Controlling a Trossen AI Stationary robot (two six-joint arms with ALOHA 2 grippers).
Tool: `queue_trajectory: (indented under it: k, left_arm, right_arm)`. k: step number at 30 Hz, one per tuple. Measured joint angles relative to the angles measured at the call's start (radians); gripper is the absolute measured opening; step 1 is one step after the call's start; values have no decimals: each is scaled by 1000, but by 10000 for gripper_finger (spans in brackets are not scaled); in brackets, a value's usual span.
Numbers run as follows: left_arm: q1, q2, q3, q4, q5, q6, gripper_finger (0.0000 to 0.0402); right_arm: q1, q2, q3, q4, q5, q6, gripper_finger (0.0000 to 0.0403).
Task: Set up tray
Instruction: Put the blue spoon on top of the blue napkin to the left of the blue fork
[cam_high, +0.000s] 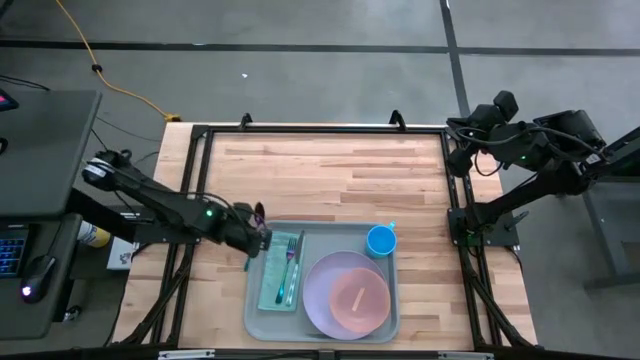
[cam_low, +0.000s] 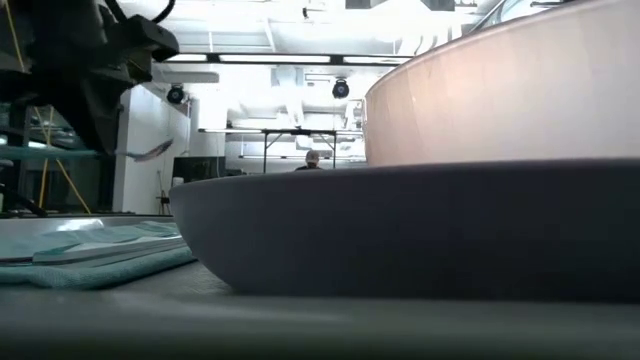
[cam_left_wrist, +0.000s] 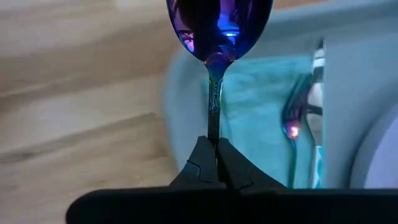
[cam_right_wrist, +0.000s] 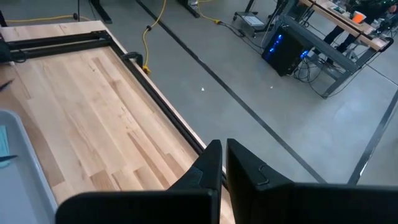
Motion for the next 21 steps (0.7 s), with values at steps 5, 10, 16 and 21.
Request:
queue_trajectory:
  k: [5,10,16,21]
  left_arm:
    - [-16,104,1,143,4,-1,11]
    - [-16,170,10,195,34,-4,11]
    - [-42,224,59,194,61,-4,11]
    - [-69,273,88,180,68,-9,11]
  right_arm:
    - [0,0,0,0,2,6,0]
    - [0,0,0,1,-1,17,0]
    - [0,1,0,1,-8,19,0]
    - [0,1,0,1,-7,19,0]
